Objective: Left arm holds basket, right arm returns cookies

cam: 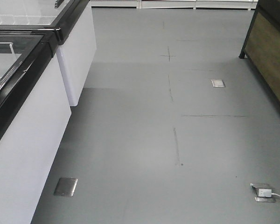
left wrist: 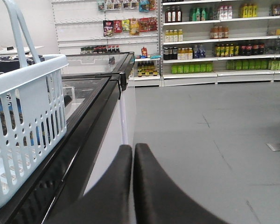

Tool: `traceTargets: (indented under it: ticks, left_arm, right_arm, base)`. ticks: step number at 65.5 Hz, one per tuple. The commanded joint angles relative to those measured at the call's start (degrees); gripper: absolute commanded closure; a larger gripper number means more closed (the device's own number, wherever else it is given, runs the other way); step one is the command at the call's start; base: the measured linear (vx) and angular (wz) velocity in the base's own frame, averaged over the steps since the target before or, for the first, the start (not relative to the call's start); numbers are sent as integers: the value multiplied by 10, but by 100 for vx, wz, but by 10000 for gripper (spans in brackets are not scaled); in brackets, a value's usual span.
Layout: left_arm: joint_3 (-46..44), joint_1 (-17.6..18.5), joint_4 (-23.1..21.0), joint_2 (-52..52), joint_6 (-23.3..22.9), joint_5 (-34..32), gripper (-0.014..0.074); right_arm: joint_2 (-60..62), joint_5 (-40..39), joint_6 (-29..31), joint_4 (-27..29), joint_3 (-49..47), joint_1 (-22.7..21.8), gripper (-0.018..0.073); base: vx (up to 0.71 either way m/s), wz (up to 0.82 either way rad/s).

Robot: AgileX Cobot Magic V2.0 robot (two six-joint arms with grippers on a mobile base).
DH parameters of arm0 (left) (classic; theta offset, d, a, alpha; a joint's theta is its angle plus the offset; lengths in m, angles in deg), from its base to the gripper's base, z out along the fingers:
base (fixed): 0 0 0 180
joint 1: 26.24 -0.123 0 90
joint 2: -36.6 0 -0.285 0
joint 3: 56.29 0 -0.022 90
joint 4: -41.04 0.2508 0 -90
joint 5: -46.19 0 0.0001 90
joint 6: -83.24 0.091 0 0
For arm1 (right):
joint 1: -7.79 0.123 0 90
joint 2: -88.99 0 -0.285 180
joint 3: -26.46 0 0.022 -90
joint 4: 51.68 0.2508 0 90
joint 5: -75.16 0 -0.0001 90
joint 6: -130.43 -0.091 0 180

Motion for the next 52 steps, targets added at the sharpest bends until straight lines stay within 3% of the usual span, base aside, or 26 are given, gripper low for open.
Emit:
traceTargets:
  ticks: [1, 52]
  left_arm:
    - [-17, 2, -1, -10, -1, -39, 603]
    - [-17, 2, -1, -10, -1, -39, 603]
  right_arm:
    - [7, -42, 3, -2, 10, -4, 565]
    - [7, -44, 3, -2, 10, -4, 565]
  base:
    - [0, 0]
    - [0, 0]
